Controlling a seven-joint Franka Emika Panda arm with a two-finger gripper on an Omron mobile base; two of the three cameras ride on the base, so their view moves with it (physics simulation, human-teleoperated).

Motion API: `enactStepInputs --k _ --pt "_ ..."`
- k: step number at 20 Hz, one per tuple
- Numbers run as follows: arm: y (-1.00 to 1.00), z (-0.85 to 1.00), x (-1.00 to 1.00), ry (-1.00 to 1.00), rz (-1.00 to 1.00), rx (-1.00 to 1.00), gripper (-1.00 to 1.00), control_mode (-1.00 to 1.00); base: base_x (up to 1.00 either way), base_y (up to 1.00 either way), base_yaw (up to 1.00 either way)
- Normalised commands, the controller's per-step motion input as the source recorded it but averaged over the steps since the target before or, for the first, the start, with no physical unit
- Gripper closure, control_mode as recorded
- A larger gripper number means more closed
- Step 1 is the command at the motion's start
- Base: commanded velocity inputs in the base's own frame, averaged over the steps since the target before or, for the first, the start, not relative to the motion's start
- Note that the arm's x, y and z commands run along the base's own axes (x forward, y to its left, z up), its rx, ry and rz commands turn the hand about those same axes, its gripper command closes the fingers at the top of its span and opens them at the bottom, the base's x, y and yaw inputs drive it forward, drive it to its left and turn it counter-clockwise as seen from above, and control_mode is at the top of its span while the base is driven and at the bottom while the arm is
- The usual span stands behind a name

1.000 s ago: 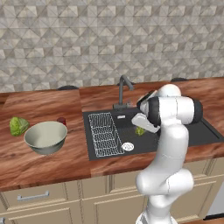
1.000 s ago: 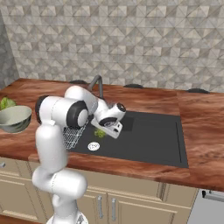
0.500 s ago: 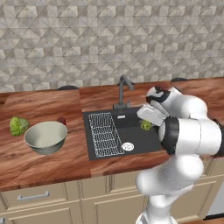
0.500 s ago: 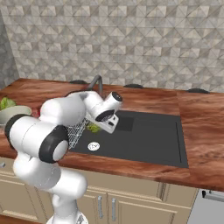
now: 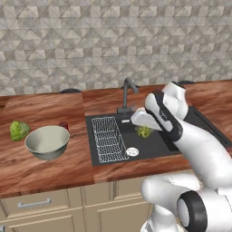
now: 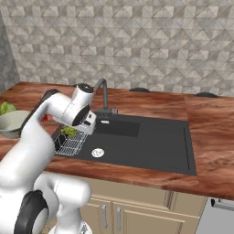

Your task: Pick the broccoli from the sink and place it in the bowl. Then pick the bowl and place it in the microwave. Then close the microwave door and press the start button.

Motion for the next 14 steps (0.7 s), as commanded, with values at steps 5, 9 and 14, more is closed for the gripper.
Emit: enactStepInputs --k 5,9,14 --pt "1.0 0.59 -0.77 -0.07 0.06 -0.21 1.0 -1.0 0.0 0.0 0.0" --pt "1.0 0.62 -0.4 -0.05 0.02 -0.19 1.0 -1.0 0.0 0.0 0.0" --pt "0.99 0.7 -0.01 0.0 0.01 -0.14 1.0 -1.0 0.0 0.0 0.0"
